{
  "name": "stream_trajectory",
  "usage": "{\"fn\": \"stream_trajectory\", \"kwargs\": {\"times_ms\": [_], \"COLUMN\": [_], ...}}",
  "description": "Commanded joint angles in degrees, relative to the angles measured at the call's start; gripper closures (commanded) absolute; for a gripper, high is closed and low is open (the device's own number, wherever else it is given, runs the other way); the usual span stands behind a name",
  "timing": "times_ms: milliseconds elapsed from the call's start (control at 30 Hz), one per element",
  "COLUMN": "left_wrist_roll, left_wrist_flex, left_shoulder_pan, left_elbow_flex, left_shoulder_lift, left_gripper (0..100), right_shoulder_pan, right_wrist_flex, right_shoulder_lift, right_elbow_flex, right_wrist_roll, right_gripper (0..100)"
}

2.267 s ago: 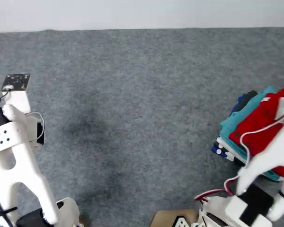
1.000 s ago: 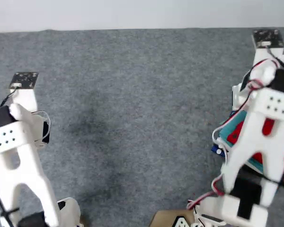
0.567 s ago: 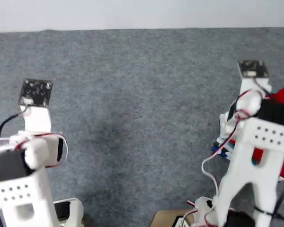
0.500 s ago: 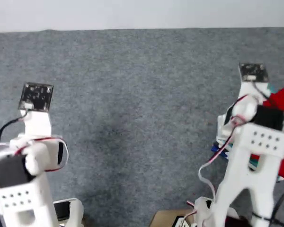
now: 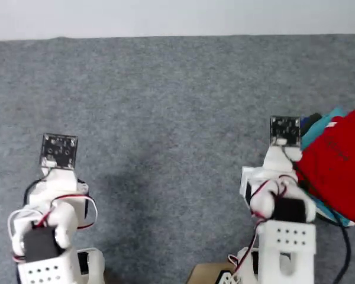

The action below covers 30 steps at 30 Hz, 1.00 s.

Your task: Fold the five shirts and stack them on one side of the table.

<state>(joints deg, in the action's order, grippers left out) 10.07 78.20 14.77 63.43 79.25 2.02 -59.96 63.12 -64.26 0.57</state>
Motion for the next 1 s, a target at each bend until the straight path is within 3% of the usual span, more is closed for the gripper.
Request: {"fn": "stream_trajectory", "kwargs": {"times_ms": [0,267,467,667,867,967], "left_wrist_roll": [0.26,0.18,-3.34,-10.73,-10.81,-10.81], "left_wrist_flex": [-6.68,-9.76,-15.82,-16.79,-16.7,-12.31], "left_shoulder_pan": [-0.44,-0.35,-0.35,-4.92,-6.33,-7.3], "left_elbow_flex": [7.52,26.68,32.84,33.01,33.01,33.01], "left_shoulder_lift": [7.47,25.23,24.53,24.44,24.18,24.18], "left_gripper": [99,99,99,99,99,99], "right_shoulder_pan": [-0.31,-0.31,-0.04,-1.19,-1.89,-1.98], "right_wrist_flex": [4.97,13.76,18.95,16.13,9.36,6.55], "right_shoulder_lift": [5.67,14.64,21.49,28.53,29.85,29.85], "right_elbow_flex": [-5.89,-19.96,-32.0,-32.53,-32.53,-32.62], "right_wrist_roll": [0.26,0.18,-5.54,-3.69,-3.78,-3.69], "right_gripper": [99.0,99.0,99.0,99.0,99.0,99.0]}}
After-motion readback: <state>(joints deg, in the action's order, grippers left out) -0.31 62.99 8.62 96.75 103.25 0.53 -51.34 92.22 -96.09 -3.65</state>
